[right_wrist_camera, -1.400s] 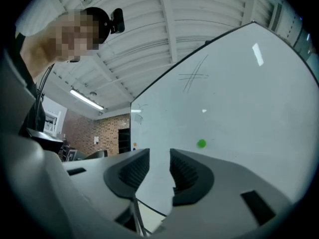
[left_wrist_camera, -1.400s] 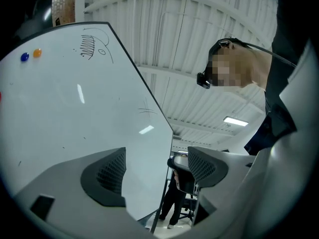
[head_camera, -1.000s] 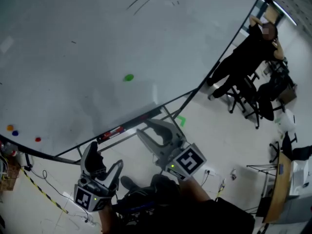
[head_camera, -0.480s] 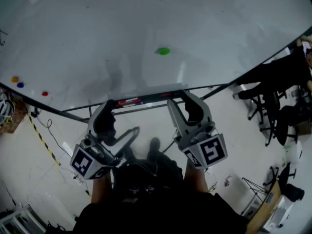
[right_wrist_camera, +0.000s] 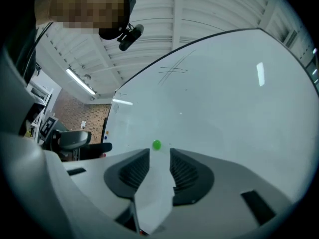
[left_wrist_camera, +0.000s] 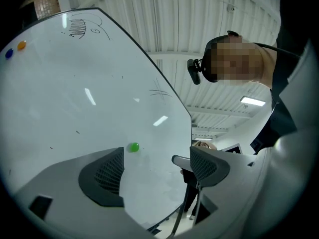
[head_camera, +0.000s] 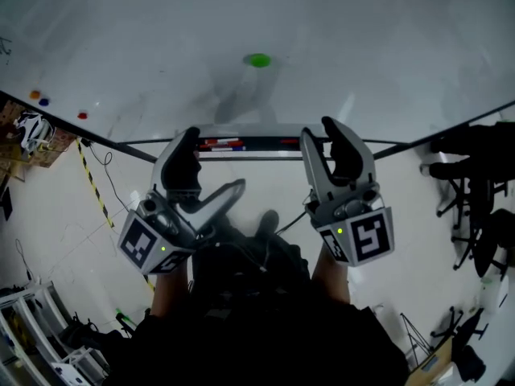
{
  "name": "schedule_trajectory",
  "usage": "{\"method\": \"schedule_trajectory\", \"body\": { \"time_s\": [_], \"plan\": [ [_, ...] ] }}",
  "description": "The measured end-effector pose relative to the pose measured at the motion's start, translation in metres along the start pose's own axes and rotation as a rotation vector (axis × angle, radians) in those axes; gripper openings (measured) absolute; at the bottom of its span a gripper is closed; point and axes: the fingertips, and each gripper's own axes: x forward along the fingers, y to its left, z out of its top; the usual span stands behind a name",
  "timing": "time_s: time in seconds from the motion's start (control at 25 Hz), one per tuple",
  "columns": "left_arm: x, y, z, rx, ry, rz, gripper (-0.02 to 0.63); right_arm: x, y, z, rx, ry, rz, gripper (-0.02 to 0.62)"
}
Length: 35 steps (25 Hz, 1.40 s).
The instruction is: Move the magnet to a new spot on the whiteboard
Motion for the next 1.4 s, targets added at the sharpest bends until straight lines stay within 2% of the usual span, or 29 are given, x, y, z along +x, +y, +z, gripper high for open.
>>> {"method": "schedule_trajectory", "body": {
  "time_s": [0.12, 0.24, 0.4, 0.52, 0.76, 1.16, 1.4],
  "plan": [
    [-0.012, 0.005, -0.005, -0.002, 0.012, 0.029, 0.408, 0.009, 0.012, -0.003, -0.015, -0.022, 0.020, 0.137],
    [-0.013, 0.009, -0.008, -0.007, 0.022, 0.025, 0.408, 0.013, 0.014, -0.004, -0.058, -0.013, 0.004, 0.155],
    [0.015, 0.009, -0.006, 0.005, 0.005, -0.017, 0.408, 0.019, -0.009, 0.007, -0.188, -0.004, -0.059, 0.155],
    [0.012, 0.022, 0.001, 0.020, -0.001, -0.042, 0.408, 0.042, 0.004, 0.008, -0.293, 0.012, -0.086, 0.155],
    [0.000, 0.048, 0.011, 0.018, -0.008, -0.092, 0.408, 0.082, 0.016, -0.004, -0.401, 0.091, -0.215, 0.172],
    [-0.016, 0.081, 0.021, 0.000, -0.022, -0.135, 0.408, 0.124, 0.017, -0.004, -0.665, 0.185, -0.407, 0.172],
    [-0.017, 0.085, 0.023, -0.003, -0.023, -0.152, 0.408, 0.127, 0.019, -0.006, -0.748, 0.200, -0.471, 0.172]
  ]
}}
